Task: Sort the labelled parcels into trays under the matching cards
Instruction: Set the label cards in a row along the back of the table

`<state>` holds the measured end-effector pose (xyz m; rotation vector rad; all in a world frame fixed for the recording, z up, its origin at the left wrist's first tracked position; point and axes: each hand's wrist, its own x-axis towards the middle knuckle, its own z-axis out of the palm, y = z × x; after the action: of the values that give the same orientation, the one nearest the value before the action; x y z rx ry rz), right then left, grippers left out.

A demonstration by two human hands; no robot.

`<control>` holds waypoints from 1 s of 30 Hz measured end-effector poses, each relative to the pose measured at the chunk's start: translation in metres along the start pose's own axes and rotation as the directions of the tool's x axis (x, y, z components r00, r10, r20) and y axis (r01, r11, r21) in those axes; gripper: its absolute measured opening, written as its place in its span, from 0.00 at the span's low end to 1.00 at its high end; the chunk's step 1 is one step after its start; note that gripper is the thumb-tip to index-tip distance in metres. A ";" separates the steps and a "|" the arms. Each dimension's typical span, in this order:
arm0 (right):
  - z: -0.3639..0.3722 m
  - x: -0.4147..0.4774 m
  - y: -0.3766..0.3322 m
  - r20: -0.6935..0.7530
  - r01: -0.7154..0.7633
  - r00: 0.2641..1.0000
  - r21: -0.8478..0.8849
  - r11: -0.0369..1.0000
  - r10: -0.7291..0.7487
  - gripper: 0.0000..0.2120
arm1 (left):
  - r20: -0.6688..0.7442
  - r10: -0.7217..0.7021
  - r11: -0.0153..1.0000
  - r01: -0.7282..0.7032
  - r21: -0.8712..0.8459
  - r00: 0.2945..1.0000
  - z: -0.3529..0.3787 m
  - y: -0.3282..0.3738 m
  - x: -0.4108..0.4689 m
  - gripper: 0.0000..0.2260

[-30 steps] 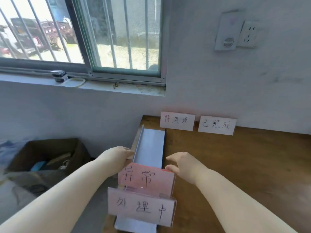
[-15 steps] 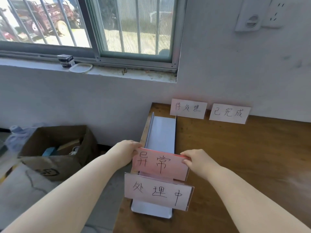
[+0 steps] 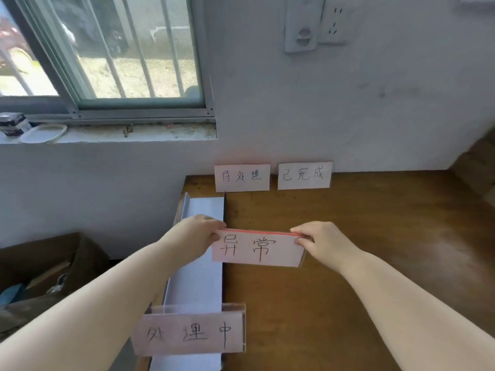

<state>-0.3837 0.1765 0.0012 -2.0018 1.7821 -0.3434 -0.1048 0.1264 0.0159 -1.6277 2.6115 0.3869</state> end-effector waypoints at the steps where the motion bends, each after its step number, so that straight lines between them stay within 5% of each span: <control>1: -0.009 -0.001 0.012 -0.016 0.001 1.000 -0.012 1.000 -0.001 0.16 | 0.005 0.018 1.000 -0.018 0.004 1.000 -0.003 0.011 0.012 0.16; 11: -0.117 0.009 0.194 -0.115 -0.148 0.982 -0.002 0.989 0.147 0.15 | -0.036 0.141 0.990 -0.141 0.004 0.989 0.010 0.175 0.168 0.16; 18: -0.187 0.053 0.325 -0.079 -0.214 0.975 -0.066 0.975 0.209 0.16 | -0.017 0.068 0.998 -0.068 -0.016 0.998 0.031 0.280 0.280 0.13; 30: -0.225 0.174 0.424 -0.008 -0.079 0.997 -0.168 0.983 0.079 0.15 | -0.028 -0.024 0.962 0.030 0.272 0.999 0.028 0.317 0.419 0.12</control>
<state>-0.8342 -0.0626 -0.0213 -2.0354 1.9432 -0.1740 -0.5769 -0.1023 -0.0203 -1.5818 2.5194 0.0038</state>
